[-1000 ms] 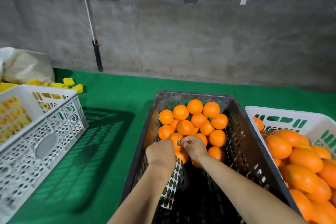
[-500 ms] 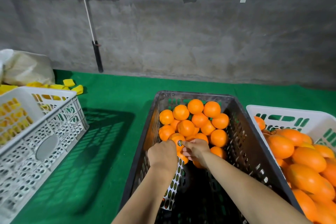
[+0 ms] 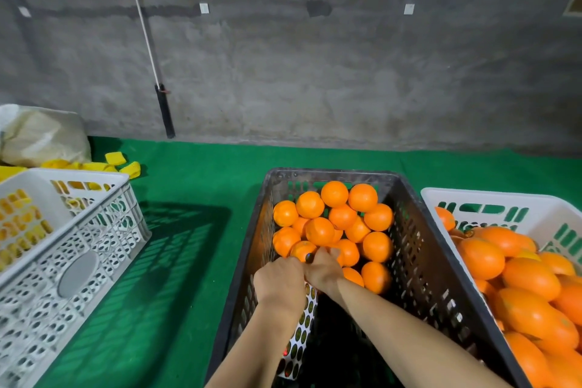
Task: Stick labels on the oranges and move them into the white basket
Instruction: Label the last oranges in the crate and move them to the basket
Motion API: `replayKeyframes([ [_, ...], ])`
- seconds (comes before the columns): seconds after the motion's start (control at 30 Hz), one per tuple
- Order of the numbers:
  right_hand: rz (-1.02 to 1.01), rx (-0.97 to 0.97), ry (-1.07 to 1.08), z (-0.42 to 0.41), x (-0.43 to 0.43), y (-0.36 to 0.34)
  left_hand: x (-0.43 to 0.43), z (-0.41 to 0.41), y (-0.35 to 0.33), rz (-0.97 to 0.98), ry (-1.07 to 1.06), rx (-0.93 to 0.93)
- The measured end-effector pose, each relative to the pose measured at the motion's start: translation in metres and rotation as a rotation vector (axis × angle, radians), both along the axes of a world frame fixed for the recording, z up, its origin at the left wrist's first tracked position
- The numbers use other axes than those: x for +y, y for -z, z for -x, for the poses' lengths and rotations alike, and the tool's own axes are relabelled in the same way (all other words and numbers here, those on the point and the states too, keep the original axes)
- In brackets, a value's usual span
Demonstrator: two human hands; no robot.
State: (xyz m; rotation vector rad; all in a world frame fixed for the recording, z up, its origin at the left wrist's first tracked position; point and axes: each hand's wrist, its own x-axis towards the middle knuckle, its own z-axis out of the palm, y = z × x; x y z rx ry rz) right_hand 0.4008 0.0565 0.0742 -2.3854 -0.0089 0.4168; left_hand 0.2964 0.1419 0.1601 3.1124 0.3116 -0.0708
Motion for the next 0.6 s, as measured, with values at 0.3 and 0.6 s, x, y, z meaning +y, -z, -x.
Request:
replayKeyframes([
  [0.3, -0.365, 0.024, 0.271, 0.018, -0.019, -0.041, 0.004, -0.005, -0.003, 0.06, 0.025, -0.058],
  [0.6, -1.062, 0.15, 0.698, 0.04, -0.085, -0.095, -0.001, 0.001, -0.01, 0.188, 0.108, -0.304],
])
